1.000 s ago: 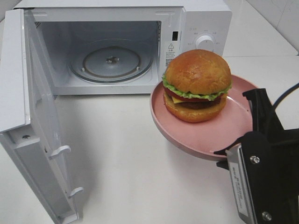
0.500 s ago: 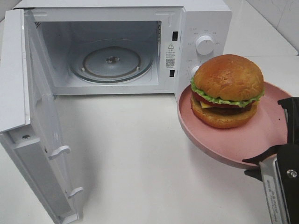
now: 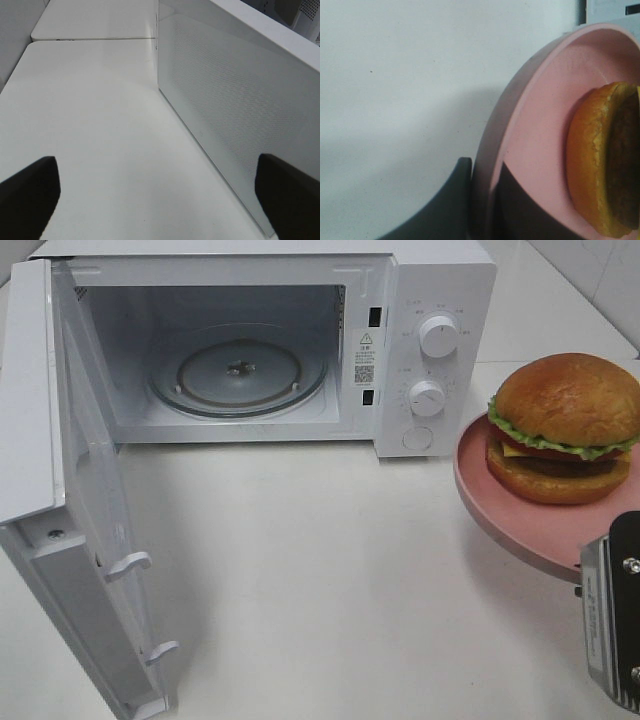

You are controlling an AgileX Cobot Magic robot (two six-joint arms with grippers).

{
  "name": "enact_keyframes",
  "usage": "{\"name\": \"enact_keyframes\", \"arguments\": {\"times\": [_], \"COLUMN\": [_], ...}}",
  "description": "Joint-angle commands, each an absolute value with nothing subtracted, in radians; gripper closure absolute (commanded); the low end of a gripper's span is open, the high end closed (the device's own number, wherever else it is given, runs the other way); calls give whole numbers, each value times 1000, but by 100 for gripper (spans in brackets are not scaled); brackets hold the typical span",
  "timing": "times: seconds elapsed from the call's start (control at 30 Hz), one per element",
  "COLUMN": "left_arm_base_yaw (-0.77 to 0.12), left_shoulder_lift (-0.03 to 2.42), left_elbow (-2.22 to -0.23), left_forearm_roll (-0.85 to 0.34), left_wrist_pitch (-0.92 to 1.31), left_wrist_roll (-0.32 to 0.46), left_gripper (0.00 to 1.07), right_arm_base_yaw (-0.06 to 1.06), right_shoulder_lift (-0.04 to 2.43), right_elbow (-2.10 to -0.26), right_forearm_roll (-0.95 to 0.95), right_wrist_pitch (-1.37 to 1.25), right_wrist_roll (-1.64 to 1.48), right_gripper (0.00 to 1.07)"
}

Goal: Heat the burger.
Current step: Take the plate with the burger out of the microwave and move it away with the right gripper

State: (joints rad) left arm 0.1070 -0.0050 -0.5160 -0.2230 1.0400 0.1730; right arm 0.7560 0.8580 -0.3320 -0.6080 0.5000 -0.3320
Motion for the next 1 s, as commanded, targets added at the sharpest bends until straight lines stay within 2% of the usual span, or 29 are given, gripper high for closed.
{"name": "enact_keyframes", "arguments": {"times": [0.03, 0.5, 0.77, 1.0], "left_arm_base_yaw": [110, 110, 110, 110], "left_shoulder_lift": [-26, -26, -26, -26], "left_elbow": [-515, -515, -515, -515], "left_forearm_roll": [-230, -230, -230, -230], "left_wrist_pitch": [1040, 1040, 1040, 1040], "left_wrist_roll": [174, 174, 174, 174], "left_gripper": [9, 9, 9, 9], "right_arm_base_yaw": [759, 759, 759, 759], "right_shoulder_lift": [845, 850, 850, 850], "right_elbow": [-338, -339, -340, -340], "right_forearm_roll": [-707, -819, -822, -833], "right_wrist_pitch": [494, 677, 815, 834], "right_wrist_roll": [-257, 54, 163, 245], "right_gripper": [107, 107, 107, 107]}}
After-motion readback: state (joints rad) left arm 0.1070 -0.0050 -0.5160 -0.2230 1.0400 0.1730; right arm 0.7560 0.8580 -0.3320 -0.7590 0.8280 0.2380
